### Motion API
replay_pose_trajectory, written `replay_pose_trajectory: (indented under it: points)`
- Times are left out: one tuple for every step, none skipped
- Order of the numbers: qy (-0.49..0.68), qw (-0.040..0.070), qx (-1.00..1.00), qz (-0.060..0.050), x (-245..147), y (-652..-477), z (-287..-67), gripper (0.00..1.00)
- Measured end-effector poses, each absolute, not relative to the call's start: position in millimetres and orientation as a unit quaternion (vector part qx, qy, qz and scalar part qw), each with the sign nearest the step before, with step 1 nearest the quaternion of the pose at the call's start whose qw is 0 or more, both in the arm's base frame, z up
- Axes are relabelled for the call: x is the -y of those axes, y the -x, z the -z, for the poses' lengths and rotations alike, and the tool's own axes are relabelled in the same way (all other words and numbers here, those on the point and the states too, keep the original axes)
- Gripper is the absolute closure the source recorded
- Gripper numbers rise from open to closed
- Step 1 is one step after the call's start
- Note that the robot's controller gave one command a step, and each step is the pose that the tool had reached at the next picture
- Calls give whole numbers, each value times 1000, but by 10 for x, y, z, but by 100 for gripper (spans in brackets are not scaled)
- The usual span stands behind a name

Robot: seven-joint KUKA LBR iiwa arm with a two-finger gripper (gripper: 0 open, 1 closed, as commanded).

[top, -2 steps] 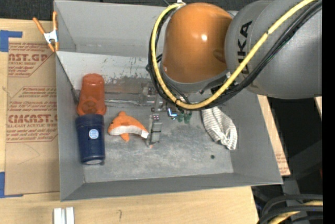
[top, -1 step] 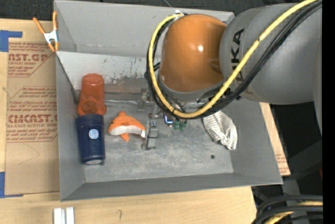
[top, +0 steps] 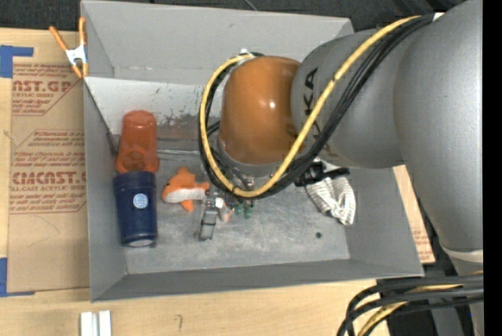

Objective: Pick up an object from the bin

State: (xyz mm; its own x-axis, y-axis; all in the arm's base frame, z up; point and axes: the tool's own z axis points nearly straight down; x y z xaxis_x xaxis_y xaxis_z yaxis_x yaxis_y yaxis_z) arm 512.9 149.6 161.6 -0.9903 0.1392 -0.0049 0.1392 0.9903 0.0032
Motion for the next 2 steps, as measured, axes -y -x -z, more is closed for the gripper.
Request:
replay_pose_trajectory:
  points:
    - [-23,-1,-1000,0,-1492,-5199,-1343,0]
    - [-36,1,-999,-1,-1409,-5432,-1165,0]
